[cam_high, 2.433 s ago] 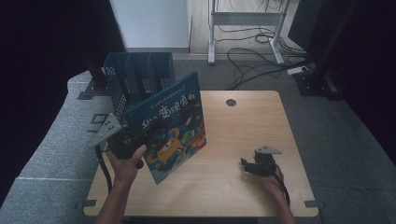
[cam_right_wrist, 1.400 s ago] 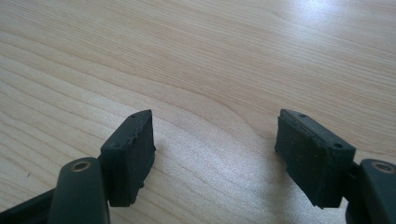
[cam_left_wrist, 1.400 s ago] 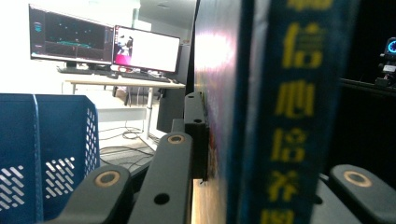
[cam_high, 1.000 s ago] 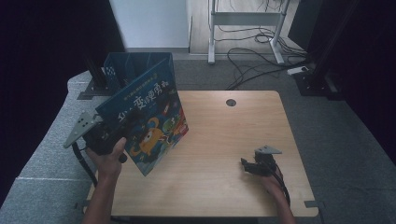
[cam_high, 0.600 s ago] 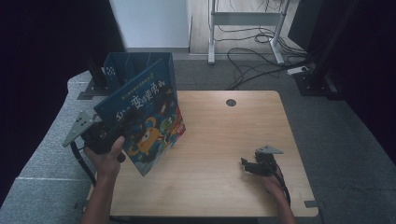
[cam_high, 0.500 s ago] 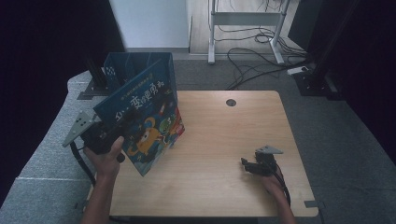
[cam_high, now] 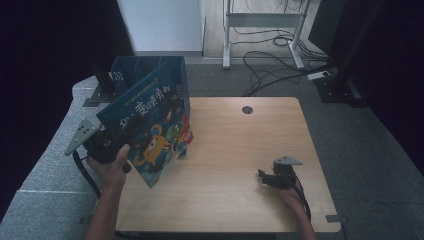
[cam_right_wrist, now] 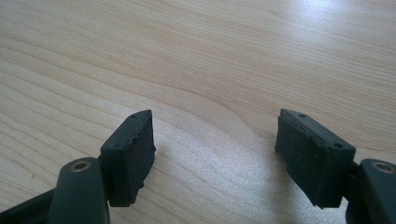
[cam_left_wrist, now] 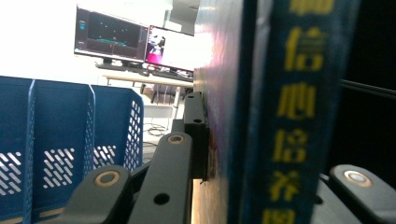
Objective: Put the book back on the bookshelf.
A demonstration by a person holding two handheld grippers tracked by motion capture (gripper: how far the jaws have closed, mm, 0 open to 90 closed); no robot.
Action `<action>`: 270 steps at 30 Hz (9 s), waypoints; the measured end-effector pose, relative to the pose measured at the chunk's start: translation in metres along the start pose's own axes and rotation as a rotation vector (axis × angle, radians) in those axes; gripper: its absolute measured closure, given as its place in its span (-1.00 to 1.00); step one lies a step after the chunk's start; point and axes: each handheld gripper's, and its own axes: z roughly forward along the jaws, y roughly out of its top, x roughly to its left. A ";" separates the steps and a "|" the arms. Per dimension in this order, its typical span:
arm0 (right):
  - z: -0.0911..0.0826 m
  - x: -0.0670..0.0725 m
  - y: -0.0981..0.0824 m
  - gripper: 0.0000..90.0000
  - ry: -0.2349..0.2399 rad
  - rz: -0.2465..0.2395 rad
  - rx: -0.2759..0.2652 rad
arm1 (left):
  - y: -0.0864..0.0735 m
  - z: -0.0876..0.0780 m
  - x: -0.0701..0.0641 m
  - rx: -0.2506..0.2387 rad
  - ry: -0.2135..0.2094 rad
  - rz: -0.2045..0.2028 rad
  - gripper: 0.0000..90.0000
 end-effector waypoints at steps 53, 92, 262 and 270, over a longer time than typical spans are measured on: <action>-0.002 -0.004 -0.002 -0.39 0.016 0.030 -0.011 | 0.008 0.049 0.023 -0.053 0.236 0.045 0.83; -0.003 -0.006 -0.002 -0.38 0.027 0.040 -0.015 | 0.005 0.098 0.040 -0.050 0.324 0.054 0.83; -0.003 0.000 -0.003 -0.36 -0.028 -0.011 0.001 | -0.084 0.142 0.035 0.242 0.159 0.129 -0.38; -0.003 0.000 -0.003 -0.36 -0.028 -0.010 0.001 | -0.085 0.121 0.028 0.264 0.127 0.118 -0.38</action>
